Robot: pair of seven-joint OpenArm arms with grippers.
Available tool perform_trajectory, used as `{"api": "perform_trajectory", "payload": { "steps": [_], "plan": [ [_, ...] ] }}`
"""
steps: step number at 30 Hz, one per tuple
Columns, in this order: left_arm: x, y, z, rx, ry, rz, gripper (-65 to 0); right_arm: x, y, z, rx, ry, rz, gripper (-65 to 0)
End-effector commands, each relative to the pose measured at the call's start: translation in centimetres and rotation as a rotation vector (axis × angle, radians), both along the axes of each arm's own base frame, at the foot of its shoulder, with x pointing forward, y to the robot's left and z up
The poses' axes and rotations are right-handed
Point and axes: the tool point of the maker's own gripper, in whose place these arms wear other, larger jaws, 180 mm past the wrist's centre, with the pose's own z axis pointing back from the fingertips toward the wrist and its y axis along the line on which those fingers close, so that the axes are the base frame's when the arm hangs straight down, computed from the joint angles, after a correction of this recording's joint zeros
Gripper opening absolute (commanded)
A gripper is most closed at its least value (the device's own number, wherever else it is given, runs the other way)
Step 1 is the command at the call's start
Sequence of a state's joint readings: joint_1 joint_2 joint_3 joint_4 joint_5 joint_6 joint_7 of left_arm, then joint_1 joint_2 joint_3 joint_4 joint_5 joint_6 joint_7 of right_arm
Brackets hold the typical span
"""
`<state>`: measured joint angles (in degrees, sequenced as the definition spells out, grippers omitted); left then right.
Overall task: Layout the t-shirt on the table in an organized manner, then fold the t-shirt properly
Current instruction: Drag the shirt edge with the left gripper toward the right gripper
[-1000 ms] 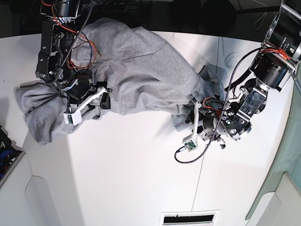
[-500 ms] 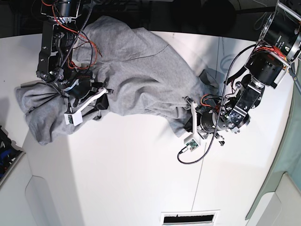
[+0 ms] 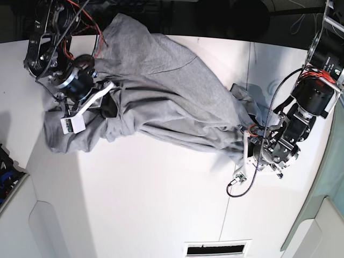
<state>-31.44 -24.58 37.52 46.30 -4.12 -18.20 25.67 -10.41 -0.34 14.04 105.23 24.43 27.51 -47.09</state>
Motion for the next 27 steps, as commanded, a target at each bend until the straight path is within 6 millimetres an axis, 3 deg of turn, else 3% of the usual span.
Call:
{"api": "perform_trajectory", "payload": {
  "steps": [1, 7, 11, 13, 16, 18, 22, 27],
  "plan": [
    [2.0, 1.6, 2.1, 0.027, -0.050, 0.033, -65.0, 0.1, 0.0, 1.6, 0.016, -0.057, 0.005, -65.0],
    [3.0, 4.1, 2.7, 0.056, -0.041, 0.092, -65.0, -4.8, 0.3, 1.3, 0.019, -0.023, 0.042, -65.0],
    [3.1, 4.4, 2.9, 0.061, -0.043, 0.097, -65.0, -5.9, 0.1, 0.8, 0.027, -0.019, 0.019, -65.0],
    [3.2, 4.3, 3.1, 0.057, -0.045, 0.096, -65.0, -5.9, 0.1, 0.7, 0.023, -0.019, 0.019, -63.8],
    [3.1, 3.6, 3.2, 0.019, -0.013, 0.104, -65.0, -5.8, -0.1, 0.6, 0.007, -0.017, 0.017, -41.2],
    [2.9, 2.9, 3.5, -0.006, 0.015, 0.103, -63.5, -5.6, -0.1, 0.7, 0.005, -0.022, 0.018, -34.6],
    [3.6, 1.3, 6.1, -0.066, -0.007, 0.072, -51.5, -3.9, -0.1, 2.0, 0.018, -0.086, 0.006, -34.6],
    [4.2, -0.3, 11.2, -0.165, -0.085, 0.007, -49.4, -0.8, -0.3, 3.9, 0.016, -0.164, -0.021, -34.6]
  ]
}}
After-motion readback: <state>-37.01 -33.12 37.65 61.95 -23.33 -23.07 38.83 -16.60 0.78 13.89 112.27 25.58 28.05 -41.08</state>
